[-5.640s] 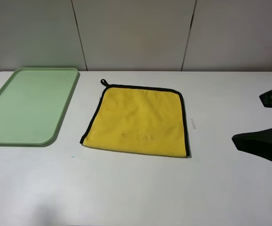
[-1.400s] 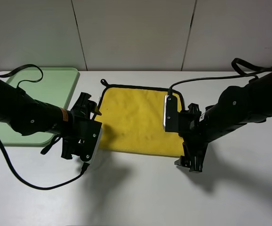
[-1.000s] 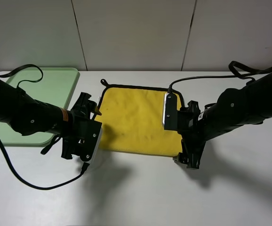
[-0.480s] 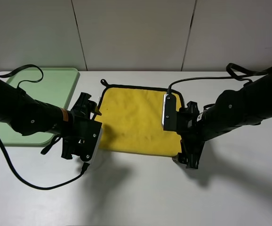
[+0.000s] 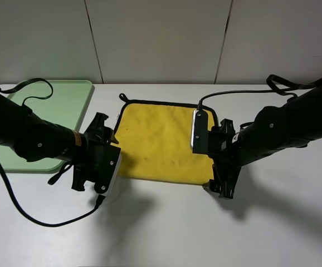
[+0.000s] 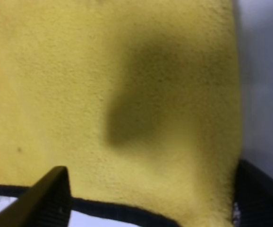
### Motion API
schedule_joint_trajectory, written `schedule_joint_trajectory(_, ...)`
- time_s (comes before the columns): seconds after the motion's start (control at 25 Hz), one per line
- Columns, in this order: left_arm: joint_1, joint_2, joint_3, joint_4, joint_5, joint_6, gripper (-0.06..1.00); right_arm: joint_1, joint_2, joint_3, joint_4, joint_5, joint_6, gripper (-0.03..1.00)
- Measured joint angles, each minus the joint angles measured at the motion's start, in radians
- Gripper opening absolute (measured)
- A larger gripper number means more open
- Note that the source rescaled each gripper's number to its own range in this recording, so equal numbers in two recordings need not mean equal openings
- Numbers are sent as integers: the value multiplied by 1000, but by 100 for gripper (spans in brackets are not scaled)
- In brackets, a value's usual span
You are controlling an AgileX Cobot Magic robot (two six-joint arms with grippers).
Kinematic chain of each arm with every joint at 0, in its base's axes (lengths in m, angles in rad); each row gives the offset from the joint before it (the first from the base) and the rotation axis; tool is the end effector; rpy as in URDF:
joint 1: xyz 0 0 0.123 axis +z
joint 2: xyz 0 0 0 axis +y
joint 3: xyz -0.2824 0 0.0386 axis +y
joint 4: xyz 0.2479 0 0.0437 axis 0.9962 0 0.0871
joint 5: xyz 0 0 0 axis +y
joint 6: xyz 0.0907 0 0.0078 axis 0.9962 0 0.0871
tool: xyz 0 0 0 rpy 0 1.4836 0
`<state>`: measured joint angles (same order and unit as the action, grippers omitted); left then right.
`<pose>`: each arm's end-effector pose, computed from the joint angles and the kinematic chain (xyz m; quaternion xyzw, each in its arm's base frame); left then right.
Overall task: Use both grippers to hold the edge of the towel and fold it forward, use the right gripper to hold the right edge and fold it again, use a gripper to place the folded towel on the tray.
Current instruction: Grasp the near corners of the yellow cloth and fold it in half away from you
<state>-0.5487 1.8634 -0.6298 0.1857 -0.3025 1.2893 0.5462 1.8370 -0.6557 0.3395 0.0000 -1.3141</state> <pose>0.2548 -0.1616 0.0945 0.7960 0.4910 0.1334 0.3279 0.2459 0.1495 0.0916 -0.6697 0.7041 -0.0502 0.2307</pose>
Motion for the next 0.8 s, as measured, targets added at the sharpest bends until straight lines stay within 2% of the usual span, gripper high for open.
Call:
schedule_joint_trajectory(0.44,0,8,0,0,21,0,49,1,3,-1,5,43,7,81)
schedule_joint_trajectory(0.8,0,11,1,0,24,0,41,4,7,-1,7,82,10,54)
